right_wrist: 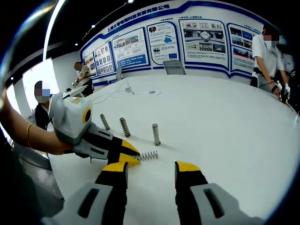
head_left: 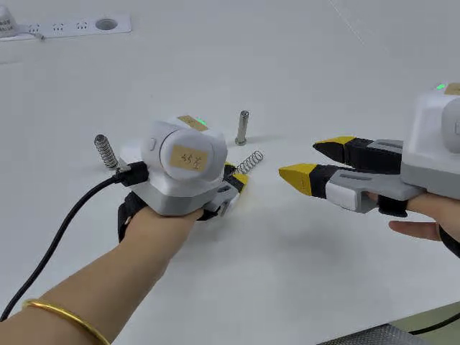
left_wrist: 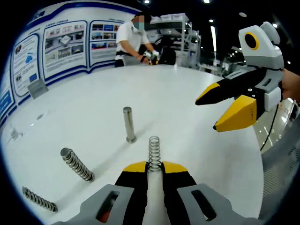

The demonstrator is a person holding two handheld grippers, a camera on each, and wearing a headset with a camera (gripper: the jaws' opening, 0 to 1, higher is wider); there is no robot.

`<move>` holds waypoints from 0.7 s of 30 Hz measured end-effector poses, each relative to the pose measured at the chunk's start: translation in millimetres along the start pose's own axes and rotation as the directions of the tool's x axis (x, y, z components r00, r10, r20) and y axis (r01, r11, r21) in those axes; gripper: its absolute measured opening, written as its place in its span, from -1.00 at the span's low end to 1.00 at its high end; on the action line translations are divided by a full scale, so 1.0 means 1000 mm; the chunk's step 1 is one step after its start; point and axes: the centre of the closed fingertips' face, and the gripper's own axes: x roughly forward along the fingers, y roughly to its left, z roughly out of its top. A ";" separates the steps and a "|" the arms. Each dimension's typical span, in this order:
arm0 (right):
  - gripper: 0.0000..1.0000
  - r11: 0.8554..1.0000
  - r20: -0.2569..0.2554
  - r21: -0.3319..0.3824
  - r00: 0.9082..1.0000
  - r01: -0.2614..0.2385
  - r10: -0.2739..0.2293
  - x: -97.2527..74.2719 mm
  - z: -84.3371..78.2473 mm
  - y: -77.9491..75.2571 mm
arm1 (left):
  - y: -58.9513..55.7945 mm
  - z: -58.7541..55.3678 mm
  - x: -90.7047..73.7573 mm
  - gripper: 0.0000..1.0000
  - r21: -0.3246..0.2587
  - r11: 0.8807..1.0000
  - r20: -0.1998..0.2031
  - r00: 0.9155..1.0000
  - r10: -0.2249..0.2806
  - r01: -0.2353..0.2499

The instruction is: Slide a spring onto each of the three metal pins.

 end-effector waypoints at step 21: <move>-0.18 0.996 0.028 0.083 0.999 -0.020 0.017 0.002 0.016 0.010 | -0.002 0.004 -0.027 -0.80 0.037 0.999 0.034 0.999 -0.020 0.018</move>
